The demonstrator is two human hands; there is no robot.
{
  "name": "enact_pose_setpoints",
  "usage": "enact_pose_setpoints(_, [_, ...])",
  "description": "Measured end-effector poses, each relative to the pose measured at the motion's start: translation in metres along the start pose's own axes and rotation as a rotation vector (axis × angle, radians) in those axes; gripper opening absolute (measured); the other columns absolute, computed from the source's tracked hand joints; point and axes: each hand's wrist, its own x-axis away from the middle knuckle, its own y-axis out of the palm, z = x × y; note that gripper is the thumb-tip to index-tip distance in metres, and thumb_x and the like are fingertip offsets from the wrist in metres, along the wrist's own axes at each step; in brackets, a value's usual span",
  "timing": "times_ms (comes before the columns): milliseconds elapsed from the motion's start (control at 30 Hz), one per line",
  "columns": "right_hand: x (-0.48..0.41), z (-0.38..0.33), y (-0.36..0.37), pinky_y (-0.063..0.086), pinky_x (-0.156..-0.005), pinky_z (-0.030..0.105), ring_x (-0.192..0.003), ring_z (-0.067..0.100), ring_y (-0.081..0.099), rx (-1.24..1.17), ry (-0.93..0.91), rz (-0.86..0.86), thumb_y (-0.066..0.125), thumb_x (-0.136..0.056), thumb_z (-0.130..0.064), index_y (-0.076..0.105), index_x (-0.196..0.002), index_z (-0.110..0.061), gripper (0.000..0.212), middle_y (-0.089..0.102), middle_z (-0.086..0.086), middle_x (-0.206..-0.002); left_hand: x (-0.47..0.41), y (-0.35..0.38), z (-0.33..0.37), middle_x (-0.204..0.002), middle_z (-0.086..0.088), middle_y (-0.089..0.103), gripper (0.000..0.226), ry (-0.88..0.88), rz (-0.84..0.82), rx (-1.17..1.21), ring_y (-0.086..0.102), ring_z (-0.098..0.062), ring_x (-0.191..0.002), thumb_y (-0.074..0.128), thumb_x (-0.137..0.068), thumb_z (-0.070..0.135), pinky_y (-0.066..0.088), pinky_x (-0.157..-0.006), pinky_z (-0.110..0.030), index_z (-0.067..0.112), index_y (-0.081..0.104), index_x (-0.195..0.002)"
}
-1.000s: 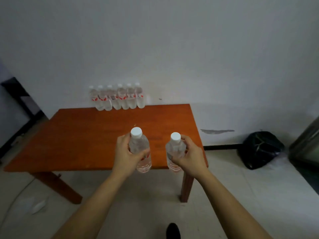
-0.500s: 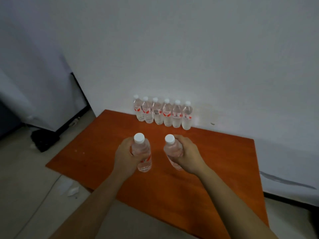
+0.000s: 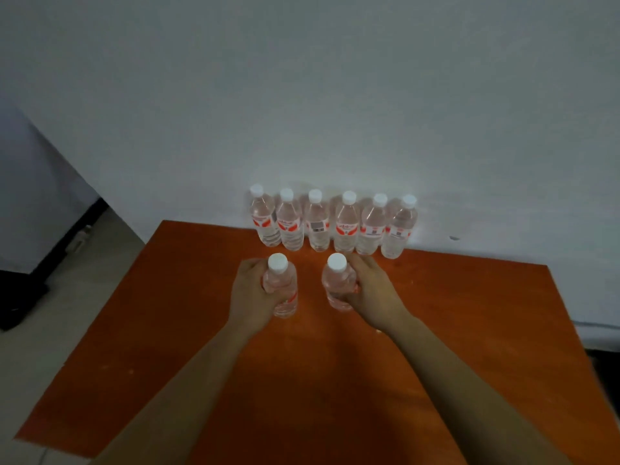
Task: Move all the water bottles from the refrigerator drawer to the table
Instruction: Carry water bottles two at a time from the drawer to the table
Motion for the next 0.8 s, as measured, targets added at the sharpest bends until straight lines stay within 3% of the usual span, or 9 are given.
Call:
enact_pose_setpoints(267, [-0.112,-0.021,0.075,0.05,-0.103,0.05,-0.129,0.025,0.053,0.01,0.106,-0.024,0.083,-0.078,-0.018,0.038,-0.144,-0.032,0.081,0.053,0.002,-0.143,-0.122,-0.012,-0.058,-0.119,-0.007,0.056,0.065,0.073,-0.14,-0.004,0.054,-0.018,-0.106,0.091,-0.061,0.017,0.039,-0.09,-0.024,0.016,0.067,-0.121])
enact_pose_setpoints(367, [-0.139,-0.025,0.092,0.05,-0.102,0.051,-0.129,0.027,0.055,0.009,0.102,-0.029,0.081,-0.08,-0.012,0.04,-0.144,-0.027,0.077,0.054,0.003,-0.145,-0.15,-0.008,-0.067,-0.115,-0.006,0.06,0.059,0.13,-0.171,-0.023,0.055,-0.024,-0.109,0.089,-0.063,0.014,0.039,-0.088,-0.025,0.011,0.067,-0.118])
enact_pose_setpoints(467, [-0.156,-0.025,0.104,0.05,-0.102,0.05,-0.129,0.027,0.054,-0.013,0.088,-0.001,0.078,-0.082,-0.009,0.04,-0.144,-0.027,0.074,0.05,0.003,-0.146,-0.169,-0.004,-0.077,-0.115,0.005,0.057,0.059,0.16,-0.153,0.008,0.051,-0.017,-0.113,0.087,-0.07,0.021,0.036,-0.089,-0.023,0.01,0.063,-0.122])
enact_pose_setpoints(567, [-0.16,-0.021,0.111,0.048,-0.106,0.047,-0.134,0.027,0.047,-0.035,0.071,0.026,0.074,-0.086,-0.007,0.038,-0.147,-0.022,0.072,0.042,0.006,-0.149,-0.18,-0.002,-0.091,-0.131,-0.001,0.053,0.067,0.145,-0.184,0.02,0.048,-0.009,-0.117,0.084,-0.074,0.031,0.041,-0.096,-0.025,0.018,0.055,-0.133])
enact_pose_setpoints(700, [-0.155,-0.02,0.116,0.041,-0.111,0.043,-0.139,0.029,0.041,-0.014,0.108,0.042,0.07,-0.09,-0.006,0.033,-0.151,-0.02,0.073,0.039,0.008,-0.153,-0.175,0.003,-0.099,-0.136,-0.002,0.048,0.069,0.21,-0.226,-0.006,0.047,-0.015,-0.126,0.082,-0.079,0.03,0.044,-0.101,-0.029,0.017,0.049,-0.138])
enact_pose_setpoints(800, [-0.152,-0.029,0.115,0.043,-0.11,0.047,-0.141,0.031,0.039,-0.003,0.13,0.024,0.067,-0.093,-0.01,0.025,-0.154,-0.023,0.075,0.033,0.007,-0.158,-0.166,0.004,-0.096,-0.137,-0.004,0.047,0.069,0.187,-0.219,-0.015,0.046,-0.016,-0.127,0.081,-0.08,0.025,0.046,-0.104,-0.038,0.015,0.047,-0.139])
